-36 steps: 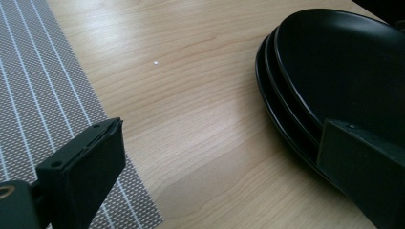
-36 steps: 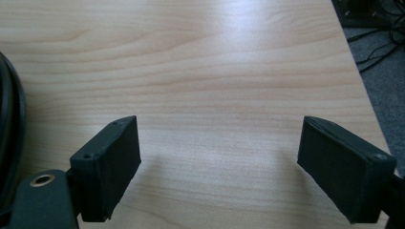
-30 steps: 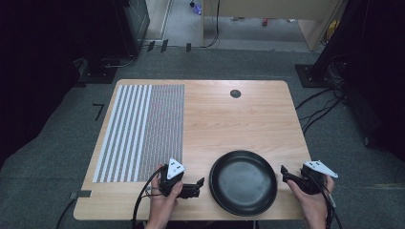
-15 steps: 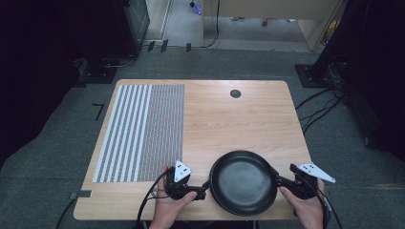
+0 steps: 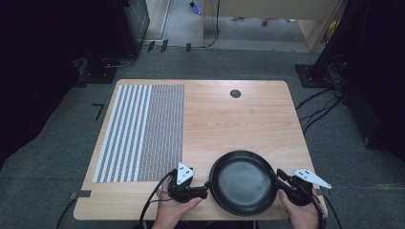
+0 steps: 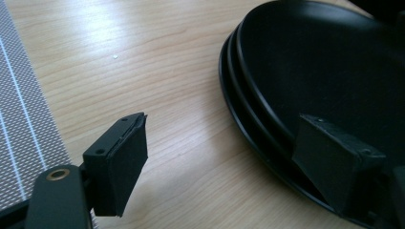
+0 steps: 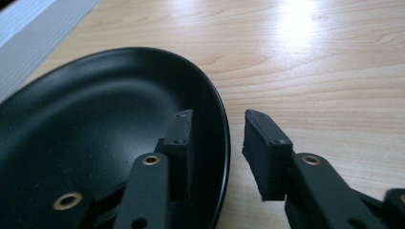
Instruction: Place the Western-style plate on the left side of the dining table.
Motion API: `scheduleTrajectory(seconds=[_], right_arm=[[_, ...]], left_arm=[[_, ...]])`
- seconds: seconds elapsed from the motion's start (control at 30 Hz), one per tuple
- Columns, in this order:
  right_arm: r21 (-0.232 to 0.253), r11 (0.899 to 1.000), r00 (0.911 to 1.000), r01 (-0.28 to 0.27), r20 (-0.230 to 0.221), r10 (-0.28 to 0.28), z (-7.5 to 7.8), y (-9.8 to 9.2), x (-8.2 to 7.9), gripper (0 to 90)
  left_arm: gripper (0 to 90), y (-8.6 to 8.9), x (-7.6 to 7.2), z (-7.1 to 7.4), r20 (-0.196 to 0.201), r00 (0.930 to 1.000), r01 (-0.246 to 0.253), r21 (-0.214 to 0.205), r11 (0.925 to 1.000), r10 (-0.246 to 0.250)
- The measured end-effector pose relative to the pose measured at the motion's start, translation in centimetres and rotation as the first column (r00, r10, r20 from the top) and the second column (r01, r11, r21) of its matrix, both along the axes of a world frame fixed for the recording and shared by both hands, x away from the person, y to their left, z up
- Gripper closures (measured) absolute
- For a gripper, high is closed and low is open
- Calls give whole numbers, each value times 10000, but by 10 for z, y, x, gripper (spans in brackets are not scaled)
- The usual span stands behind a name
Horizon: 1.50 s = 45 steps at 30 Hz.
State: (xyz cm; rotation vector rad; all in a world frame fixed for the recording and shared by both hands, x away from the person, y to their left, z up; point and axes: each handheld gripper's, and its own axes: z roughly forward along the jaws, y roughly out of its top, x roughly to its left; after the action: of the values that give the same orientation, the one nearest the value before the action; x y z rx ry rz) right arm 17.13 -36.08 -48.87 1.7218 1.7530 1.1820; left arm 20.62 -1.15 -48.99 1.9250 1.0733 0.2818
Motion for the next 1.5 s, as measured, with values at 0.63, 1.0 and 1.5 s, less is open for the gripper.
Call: scheduleTrajectory(seconds=[0.63,1.0,1.5], right_arm=[[759,9961,9988,453,-242,-436,-3,-5,-3,859],[982,9929,9975,667,-317,-639,-3,-3,-4,863],[1111,9915,9976,676,-231,-654,-5,0,-4,865]], left_arm=[[396,0,-4,4,-54,9969,767,-1260,9891,-780],[470,-11,-4,-8,-873,9899,1026,-1050,9892,-1119],[519,-11,0,-11,-1201,9789,1495,-1307,9801,-1653]])
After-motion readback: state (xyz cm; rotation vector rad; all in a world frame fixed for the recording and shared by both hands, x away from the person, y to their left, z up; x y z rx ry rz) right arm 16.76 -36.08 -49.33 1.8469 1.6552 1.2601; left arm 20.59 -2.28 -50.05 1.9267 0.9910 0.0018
